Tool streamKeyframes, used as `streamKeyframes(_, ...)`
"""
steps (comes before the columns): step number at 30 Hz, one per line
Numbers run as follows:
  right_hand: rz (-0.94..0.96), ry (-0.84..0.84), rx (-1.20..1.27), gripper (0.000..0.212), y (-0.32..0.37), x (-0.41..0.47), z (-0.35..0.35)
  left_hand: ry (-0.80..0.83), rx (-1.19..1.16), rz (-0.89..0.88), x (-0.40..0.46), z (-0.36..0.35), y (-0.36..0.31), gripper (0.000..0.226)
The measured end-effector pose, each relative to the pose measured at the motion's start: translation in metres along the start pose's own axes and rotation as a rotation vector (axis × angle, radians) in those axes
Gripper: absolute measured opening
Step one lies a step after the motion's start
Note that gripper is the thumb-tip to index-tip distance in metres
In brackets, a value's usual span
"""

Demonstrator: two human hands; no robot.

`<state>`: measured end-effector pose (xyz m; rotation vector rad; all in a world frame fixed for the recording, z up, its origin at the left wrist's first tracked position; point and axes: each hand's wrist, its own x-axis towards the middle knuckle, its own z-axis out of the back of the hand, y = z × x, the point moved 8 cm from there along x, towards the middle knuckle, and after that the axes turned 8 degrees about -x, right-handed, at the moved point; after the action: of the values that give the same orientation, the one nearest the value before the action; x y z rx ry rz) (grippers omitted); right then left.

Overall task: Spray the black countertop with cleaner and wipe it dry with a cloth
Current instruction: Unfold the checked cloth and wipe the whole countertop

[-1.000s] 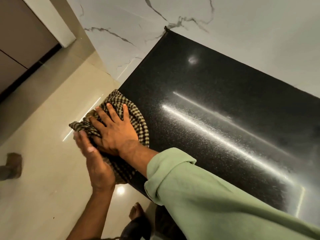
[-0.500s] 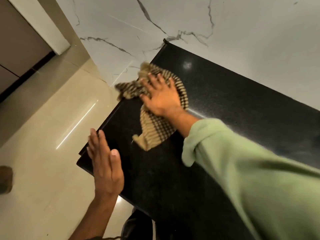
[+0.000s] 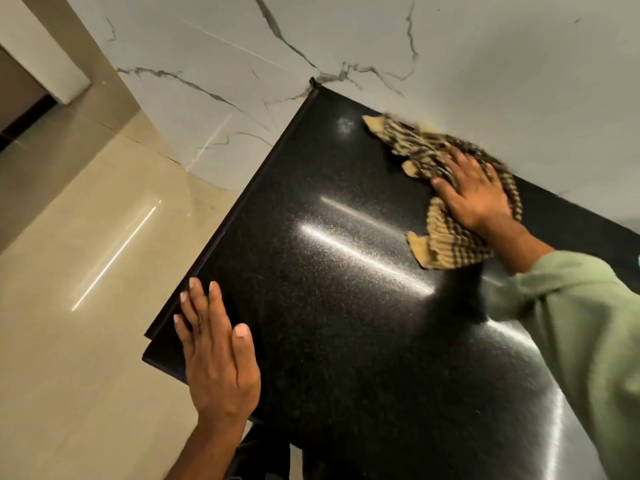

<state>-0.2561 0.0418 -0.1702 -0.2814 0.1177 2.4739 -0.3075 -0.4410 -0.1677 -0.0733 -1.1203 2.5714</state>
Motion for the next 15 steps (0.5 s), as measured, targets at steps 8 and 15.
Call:
streamKeyframes(8, -0.485, 0.0, 0.092, 0.084, -0.127, -0.119, -0.027, 0.096, 0.091, -0.047, -0.001, -0.008, -0.002, 0.069)
streamKeyframes(15, -0.48, -0.021, 0.086, 0.078, -0.083, -0.202, -0.056, 0.138, 0.092, -0.052, -0.002, -0.009, -0.008, 0.071)
